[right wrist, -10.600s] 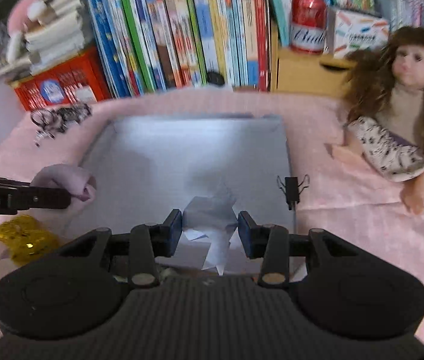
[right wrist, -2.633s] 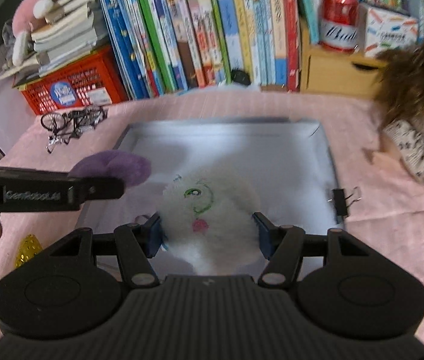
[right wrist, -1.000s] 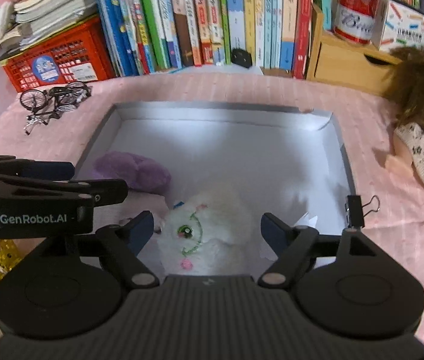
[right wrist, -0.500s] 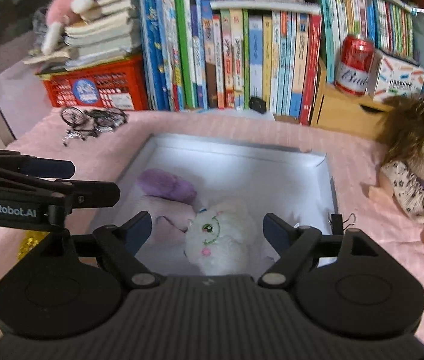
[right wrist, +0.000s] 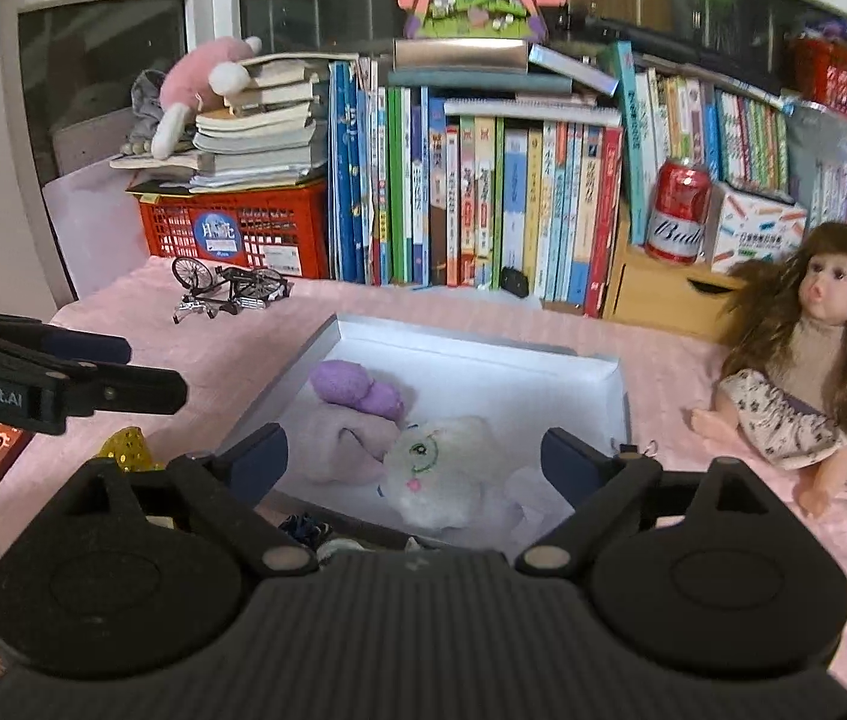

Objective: Organize soft objects

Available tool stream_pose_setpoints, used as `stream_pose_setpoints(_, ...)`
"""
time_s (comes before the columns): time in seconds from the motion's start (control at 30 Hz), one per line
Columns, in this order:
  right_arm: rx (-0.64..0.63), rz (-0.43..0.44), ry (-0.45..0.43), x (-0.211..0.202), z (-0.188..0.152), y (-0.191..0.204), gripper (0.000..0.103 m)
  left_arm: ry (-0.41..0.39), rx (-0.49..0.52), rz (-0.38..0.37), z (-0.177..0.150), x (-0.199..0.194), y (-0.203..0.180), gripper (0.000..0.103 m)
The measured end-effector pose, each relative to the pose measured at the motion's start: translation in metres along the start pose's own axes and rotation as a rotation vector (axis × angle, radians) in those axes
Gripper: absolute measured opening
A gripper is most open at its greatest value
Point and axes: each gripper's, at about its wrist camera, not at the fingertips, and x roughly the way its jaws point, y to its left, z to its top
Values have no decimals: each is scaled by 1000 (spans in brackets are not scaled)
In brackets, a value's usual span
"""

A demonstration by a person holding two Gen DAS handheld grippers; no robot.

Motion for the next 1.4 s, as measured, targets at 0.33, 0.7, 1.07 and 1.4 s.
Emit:
stream_pose_setpoints(0.33, -17, -55, -93, -35, -36, 0, 101, -131, -19, 35, -39, -39, 6, 92)
stream_pose_setpoints(0.7, -16, -103, -195, -59, -88, -5, 103, -185, -57, 112, -89, -60, 24, 97)
stream_pose_setpoints(1.07, 56, -144, -265, -73, -124, -17, 103, -193, -91, 225, -120, -63, 54, 99)
stream_pose_setpoints(1.4, 98, -260, -266, -75, -153, -33, 103, -134, -161, 268, -138, -43, 77, 99)
